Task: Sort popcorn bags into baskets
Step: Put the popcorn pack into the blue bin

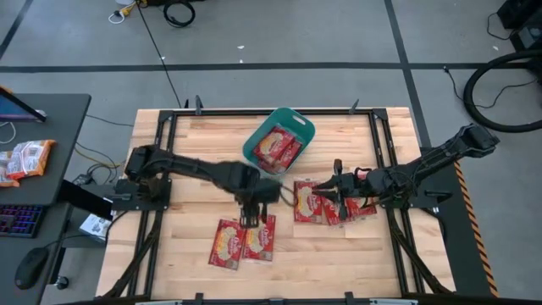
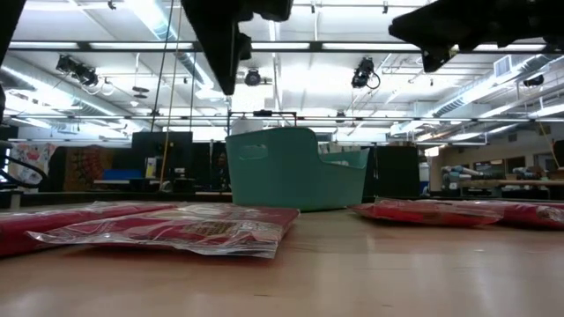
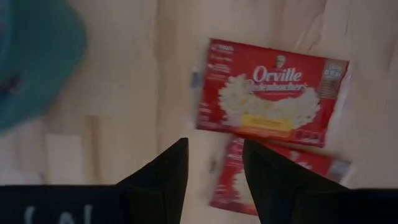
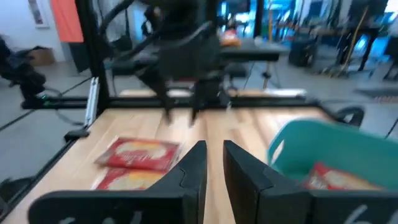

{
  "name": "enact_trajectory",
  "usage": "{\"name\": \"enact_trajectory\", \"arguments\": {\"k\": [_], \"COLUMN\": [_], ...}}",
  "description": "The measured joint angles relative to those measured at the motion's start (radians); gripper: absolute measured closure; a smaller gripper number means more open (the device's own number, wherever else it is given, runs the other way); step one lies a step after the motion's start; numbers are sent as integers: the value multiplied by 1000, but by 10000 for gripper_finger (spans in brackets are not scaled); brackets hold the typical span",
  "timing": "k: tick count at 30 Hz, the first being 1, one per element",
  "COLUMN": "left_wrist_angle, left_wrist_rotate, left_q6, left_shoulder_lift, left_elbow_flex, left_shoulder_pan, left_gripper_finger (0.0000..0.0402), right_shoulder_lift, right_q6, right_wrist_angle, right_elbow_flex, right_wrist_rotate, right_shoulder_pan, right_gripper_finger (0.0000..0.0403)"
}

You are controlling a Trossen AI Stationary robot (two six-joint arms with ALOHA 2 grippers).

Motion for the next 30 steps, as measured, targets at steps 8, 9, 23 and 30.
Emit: {"name": "enact_trajectory", "arguments": {"k": [8, 9, 23, 30], "left_wrist_angle": [25, 26, 53, 30], "left_wrist_rotate": [-79, -79, -139, -83], "left_q6": [-395, -450, -1140, -1252], "left_shoulder_lift": [30, 34, 181, 257], "left_elbow_flex": [0, 0, 0, 0], "left_shoulder_pan": [-149, -166, -342, -362], "left_gripper_finger": [246, 246, 246, 246], "right_shoulder_lift": [0, 0, 0, 0], "right_q6": [-178, -201, -401, -416], "right_wrist_angle": [84, 97, 294, 357], "right_elbow_flex": [0, 0, 0, 0], "right_wrist_rotate": [155, 168, 171, 76], "right_shoulder_pan": [-49, -55, -161, -226], "right_gripper_finger": [344, 344, 344, 344]}}
